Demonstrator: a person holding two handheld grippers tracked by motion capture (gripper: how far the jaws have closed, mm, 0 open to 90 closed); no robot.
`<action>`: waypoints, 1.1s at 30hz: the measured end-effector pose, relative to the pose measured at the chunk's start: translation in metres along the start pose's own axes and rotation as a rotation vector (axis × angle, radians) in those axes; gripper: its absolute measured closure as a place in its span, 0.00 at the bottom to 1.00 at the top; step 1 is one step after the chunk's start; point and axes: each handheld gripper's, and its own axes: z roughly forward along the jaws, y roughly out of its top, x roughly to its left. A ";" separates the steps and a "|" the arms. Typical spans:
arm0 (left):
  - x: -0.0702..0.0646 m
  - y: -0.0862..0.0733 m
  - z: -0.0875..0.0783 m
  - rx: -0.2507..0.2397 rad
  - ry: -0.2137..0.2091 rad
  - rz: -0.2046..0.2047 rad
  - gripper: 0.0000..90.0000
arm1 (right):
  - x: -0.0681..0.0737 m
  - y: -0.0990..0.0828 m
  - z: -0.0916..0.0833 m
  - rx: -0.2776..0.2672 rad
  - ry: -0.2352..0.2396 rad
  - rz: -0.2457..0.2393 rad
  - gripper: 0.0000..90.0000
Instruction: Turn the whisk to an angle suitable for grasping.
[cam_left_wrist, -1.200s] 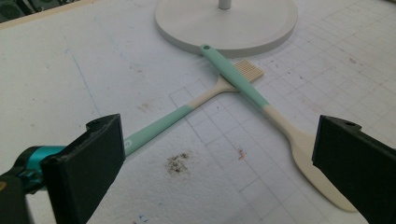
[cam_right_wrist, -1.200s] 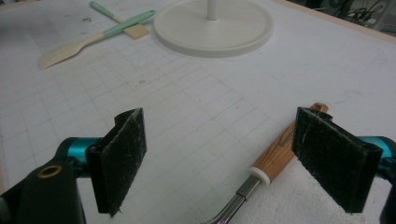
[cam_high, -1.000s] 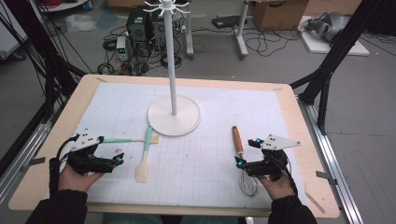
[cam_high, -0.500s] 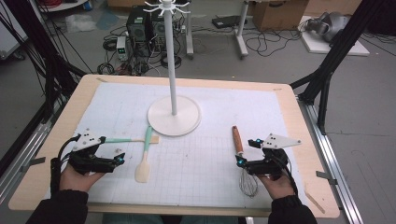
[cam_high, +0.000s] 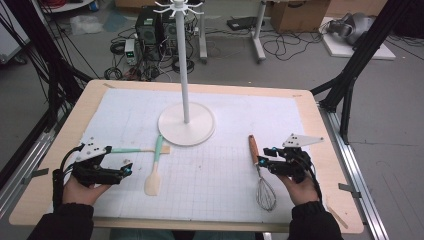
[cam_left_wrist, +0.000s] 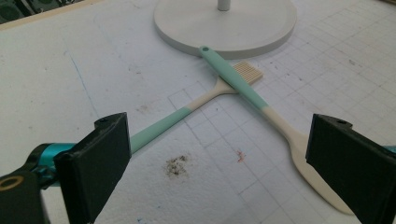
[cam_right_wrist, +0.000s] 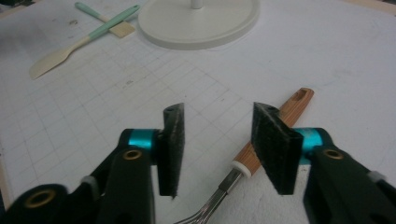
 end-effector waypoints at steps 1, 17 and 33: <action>0.000 0.000 0.000 -0.001 -0.001 0.000 0.08 | -0.002 0.002 0.001 0.003 0.002 -0.005 0.68; 0.002 0.000 -0.001 -0.009 0.004 0.002 0.09 | -0.041 0.034 0.017 0.088 -0.036 0.041 0.99; 0.002 0.000 -0.002 -0.015 0.005 0.007 0.09 | -0.070 0.015 0.065 0.198 -0.068 0.117 0.99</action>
